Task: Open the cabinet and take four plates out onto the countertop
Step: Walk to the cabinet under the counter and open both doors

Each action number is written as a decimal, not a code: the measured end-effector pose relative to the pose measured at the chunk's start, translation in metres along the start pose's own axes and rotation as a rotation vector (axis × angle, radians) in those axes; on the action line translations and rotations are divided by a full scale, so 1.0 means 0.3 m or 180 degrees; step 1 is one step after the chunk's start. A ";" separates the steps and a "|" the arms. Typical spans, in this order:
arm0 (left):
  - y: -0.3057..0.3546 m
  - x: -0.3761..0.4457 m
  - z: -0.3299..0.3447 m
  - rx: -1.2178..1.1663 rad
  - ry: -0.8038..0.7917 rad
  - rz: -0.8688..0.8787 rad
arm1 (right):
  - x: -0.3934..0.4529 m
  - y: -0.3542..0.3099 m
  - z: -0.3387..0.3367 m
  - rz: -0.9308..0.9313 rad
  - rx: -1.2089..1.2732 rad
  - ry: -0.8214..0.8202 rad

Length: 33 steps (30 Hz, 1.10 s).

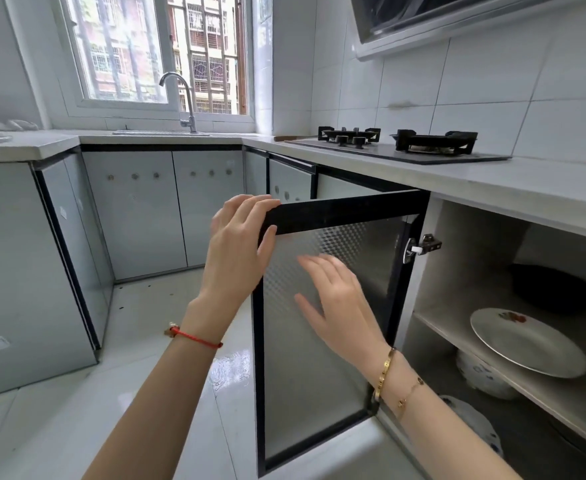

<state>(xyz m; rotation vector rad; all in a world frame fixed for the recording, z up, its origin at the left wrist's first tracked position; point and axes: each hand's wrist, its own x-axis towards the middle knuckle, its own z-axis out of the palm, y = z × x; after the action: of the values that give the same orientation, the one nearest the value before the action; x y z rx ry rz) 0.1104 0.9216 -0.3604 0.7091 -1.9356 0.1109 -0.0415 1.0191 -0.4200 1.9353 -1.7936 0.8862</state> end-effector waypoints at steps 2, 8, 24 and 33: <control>0.051 -0.017 0.025 -0.0206 0.0055 0.0096 | -0.057 0.040 -0.056 0.0059 -0.0061 0.0111; 0.272 -0.069 0.178 -0.1366 -0.0209 0.0250 | -0.253 0.175 -0.272 0.0486 -0.0435 0.0365; 1.021 -0.197 0.579 -0.3013 -0.1889 0.0610 | -0.668 0.390 -0.838 0.1751 -0.2195 0.1167; 1.255 -0.192 0.643 -0.3509 -0.2352 0.0425 | -0.654 0.458 -0.895 0.1951 -0.2636 0.0903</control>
<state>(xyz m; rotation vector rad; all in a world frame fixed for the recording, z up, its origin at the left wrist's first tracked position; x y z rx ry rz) -0.2228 1.1829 -0.4141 -0.1735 -2.2847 -1.1950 -0.2304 1.3214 -0.3709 0.7300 -2.1207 0.4113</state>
